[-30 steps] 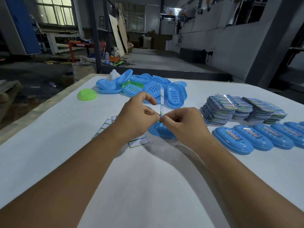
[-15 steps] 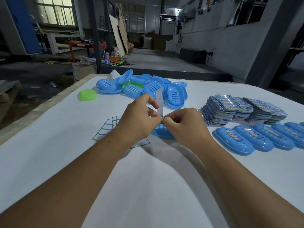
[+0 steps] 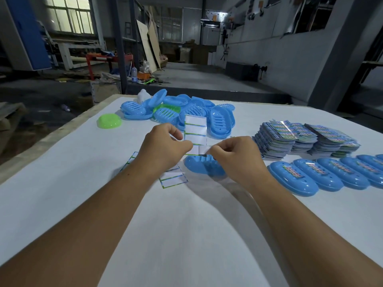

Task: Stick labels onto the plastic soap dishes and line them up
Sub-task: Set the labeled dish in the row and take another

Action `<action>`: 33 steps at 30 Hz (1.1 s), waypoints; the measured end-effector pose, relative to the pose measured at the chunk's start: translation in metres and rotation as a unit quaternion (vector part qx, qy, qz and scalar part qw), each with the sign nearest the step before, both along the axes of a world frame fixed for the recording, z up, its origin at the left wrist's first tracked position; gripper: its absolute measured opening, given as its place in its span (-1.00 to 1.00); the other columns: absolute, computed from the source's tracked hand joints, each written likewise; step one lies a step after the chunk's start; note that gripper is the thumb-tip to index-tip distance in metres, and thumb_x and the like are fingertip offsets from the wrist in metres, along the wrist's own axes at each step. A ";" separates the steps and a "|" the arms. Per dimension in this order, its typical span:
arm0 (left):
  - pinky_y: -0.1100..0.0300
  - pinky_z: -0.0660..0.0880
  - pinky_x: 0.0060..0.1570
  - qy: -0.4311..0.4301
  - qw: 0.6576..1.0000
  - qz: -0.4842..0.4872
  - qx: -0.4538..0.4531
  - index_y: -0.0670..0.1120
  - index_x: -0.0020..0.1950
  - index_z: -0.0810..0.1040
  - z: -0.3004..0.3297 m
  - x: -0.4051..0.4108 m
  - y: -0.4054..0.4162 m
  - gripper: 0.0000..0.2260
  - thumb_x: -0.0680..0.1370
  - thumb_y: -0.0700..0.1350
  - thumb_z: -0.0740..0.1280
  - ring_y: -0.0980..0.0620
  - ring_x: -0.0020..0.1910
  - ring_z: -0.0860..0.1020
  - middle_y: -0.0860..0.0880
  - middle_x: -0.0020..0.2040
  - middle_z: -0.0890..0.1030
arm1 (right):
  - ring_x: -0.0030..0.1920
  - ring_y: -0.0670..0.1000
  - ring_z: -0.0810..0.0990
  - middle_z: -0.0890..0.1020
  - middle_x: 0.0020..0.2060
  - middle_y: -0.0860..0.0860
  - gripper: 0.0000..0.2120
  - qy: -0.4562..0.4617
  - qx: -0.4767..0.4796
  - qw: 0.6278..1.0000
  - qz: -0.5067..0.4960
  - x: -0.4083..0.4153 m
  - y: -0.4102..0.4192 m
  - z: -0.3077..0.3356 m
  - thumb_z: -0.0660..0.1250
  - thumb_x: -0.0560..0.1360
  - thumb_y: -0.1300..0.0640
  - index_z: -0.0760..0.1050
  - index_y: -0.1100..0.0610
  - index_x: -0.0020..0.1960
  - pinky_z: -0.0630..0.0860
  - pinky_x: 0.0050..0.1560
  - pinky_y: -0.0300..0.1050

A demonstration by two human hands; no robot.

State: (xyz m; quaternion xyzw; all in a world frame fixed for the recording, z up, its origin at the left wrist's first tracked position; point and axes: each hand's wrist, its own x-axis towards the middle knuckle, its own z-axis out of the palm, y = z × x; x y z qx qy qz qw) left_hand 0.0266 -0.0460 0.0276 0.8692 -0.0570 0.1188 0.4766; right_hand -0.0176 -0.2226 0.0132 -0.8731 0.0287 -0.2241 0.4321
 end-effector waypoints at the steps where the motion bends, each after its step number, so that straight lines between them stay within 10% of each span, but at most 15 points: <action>1: 0.15 0.47 -0.24 0.001 1.000 0.004 0.000 0.02 -0.21 0.52 -0.001 0.002 0.002 -0.86 0.36 -0.03 0.47 0.04 -0.31 0.55 0.05 -0.27 0.64 | -0.44 -0.06 0.22 0.32 -0.53 0.00 -0.75 0.000 -0.001 1.000 -0.007 0.000 -0.001 0.000 0.32 0.35 0.07 0.46 0.24 -0.38 0.27 -0.34 -0.14; 23: 0.17 0.37 -0.26 0.107 0.883 0.052 0.454 0.03 -0.01 0.51 0.007 0.003 0.036 -0.80 0.43 0.08 0.32 0.00 -0.10 0.57 0.03 -0.11 0.61 | -0.48 -0.12 0.38 0.47 -0.57 -0.12 -0.77 -0.001 0.000 0.999 -0.046 0.000 -0.005 0.003 0.33 0.38 0.00 0.52 0.06 -0.41 0.39 -0.32 -0.13; 26: 0.16 0.42 -0.21 0.069 0.906 0.059 0.414 0.04 -0.04 0.55 0.008 0.002 0.033 -0.83 0.44 0.08 0.34 0.00 -0.08 0.57 0.06 -0.11 0.63 | -0.47 -0.11 0.39 0.47 -0.58 -0.14 -0.74 -0.006 0.006 0.999 -0.050 0.000 -0.005 0.004 0.33 0.37 -0.01 0.48 0.06 -0.44 0.40 -0.31 -0.13; 30: 0.22 0.45 -0.22 -0.013 0.989 -0.026 0.142 0.05 -0.24 0.63 0.010 -0.004 0.012 -0.89 0.43 0.05 0.44 0.13 -0.22 0.57 0.14 -0.31 0.63 | -0.49 -0.15 0.42 0.50 -0.56 -0.16 -0.77 -0.020 0.009 0.999 -0.043 -0.002 -0.003 0.004 0.34 0.33 -0.03 0.49 0.06 -0.43 0.36 -0.34 -0.17; 33: 0.37 0.44 -0.39 -0.022 0.990 -0.139 0.001 0.07 -0.32 0.68 0.010 -0.016 -0.006 -0.86 0.44 0.03 0.50 0.26 -0.41 0.54 0.17 -0.41 0.63 | -0.49 -0.18 0.43 0.52 -0.55 -0.19 -0.76 -0.054 0.007 0.998 -0.012 -0.004 0.001 0.003 0.40 0.35 0.01 0.47 0.05 -0.44 0.35 -0.37 -0.19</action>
